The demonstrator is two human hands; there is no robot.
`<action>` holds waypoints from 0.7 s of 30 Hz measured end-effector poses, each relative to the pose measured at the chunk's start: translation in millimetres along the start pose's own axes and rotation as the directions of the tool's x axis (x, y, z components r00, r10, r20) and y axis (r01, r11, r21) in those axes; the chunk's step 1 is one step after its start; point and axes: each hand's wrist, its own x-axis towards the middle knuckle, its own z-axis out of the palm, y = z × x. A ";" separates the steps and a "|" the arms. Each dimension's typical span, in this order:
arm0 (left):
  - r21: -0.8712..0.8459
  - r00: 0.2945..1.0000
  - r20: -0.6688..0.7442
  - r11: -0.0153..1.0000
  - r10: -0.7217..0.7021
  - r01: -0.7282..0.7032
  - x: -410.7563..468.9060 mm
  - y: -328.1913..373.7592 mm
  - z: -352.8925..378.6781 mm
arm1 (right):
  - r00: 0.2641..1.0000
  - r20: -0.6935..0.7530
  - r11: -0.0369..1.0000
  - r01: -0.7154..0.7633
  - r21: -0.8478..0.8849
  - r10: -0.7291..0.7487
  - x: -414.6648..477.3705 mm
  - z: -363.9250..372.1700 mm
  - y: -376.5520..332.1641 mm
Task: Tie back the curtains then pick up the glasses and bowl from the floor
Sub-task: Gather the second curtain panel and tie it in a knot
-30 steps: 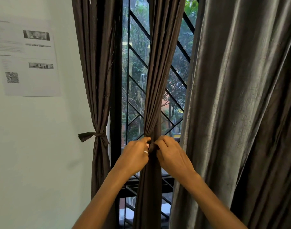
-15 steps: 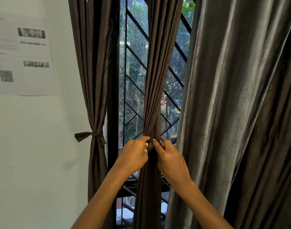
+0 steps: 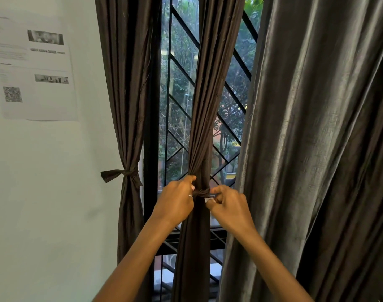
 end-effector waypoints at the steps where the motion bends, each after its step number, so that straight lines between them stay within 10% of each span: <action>1: 0.004 1.000 -0.005 1.000 0.007 -0.007 0.0 0.0 0.9 | 0.999 0.035 1.000 -0.015 0.004 0.015 1.4 -3.6 -1.5; 21: 0.221 0.919 -0.316 0.960 0.236 -0.171 -16.1 -9.9 -5.0 | 0.987 -0.073 0.943 0.113 -0.314 -0.143 9.5 -8.6 -5.3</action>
